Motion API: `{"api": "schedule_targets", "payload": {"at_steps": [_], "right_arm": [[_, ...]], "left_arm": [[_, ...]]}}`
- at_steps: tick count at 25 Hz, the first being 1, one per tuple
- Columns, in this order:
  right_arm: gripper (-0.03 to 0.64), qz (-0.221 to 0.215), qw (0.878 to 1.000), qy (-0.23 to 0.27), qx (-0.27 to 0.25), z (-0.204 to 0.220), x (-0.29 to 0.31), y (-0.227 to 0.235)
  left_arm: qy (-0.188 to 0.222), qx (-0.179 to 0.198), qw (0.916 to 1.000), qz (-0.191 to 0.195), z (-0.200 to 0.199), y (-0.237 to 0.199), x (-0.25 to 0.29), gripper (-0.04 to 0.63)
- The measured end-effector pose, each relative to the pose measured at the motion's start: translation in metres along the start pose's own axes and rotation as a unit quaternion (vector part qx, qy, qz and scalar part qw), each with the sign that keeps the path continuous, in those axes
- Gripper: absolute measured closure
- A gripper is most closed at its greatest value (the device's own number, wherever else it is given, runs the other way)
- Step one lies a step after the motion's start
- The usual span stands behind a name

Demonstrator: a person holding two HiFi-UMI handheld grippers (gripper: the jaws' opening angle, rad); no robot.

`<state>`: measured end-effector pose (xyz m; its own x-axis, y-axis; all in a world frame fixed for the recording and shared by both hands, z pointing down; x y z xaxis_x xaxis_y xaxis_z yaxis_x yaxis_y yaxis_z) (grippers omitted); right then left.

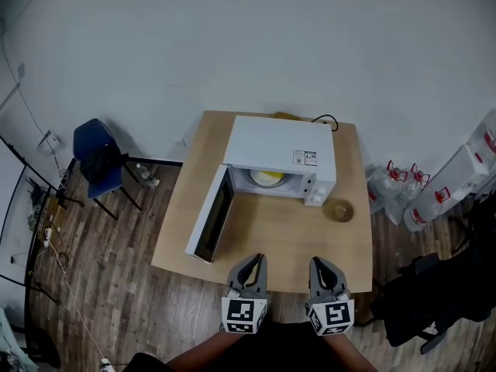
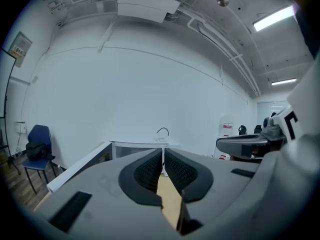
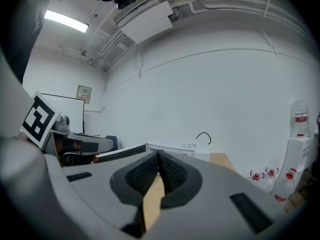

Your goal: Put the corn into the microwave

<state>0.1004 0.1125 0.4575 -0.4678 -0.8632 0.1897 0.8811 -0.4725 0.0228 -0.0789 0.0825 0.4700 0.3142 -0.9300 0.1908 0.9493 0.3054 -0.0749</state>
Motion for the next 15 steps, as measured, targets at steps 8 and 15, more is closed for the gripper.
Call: {"api": "schedule_targets", "payload": {"at_steps": [8, 15], "right_arm": [[0.557, 0.002, 1.0, -0.003, -0.01, 0.0079, -0.0056, 0.0081], [0.557, 0.002, 1.0, -0.003, -0.011, 0.0059, -0.0067, 0.0072]], "left_arm": [[0.024, 0.007, 0.9997, -0.007, -0.0032, 0.0028, -0.0077, 0.572], [0.018, 0.008, 0.9998, -0.003, -0.0012, 0.0053, -0.0073, 0.571]]}}
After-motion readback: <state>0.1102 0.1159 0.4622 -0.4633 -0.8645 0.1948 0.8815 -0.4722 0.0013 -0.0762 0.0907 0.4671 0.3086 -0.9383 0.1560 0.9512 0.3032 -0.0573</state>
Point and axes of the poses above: the fingertips, and each gripper's own axes: x forward along the fingers, y to its right, z out of its underside, the point moved 6 cm from there along -x, backward along the fingers, and after that the axes turned 11 degrees about -z, right-handed, at the moved point
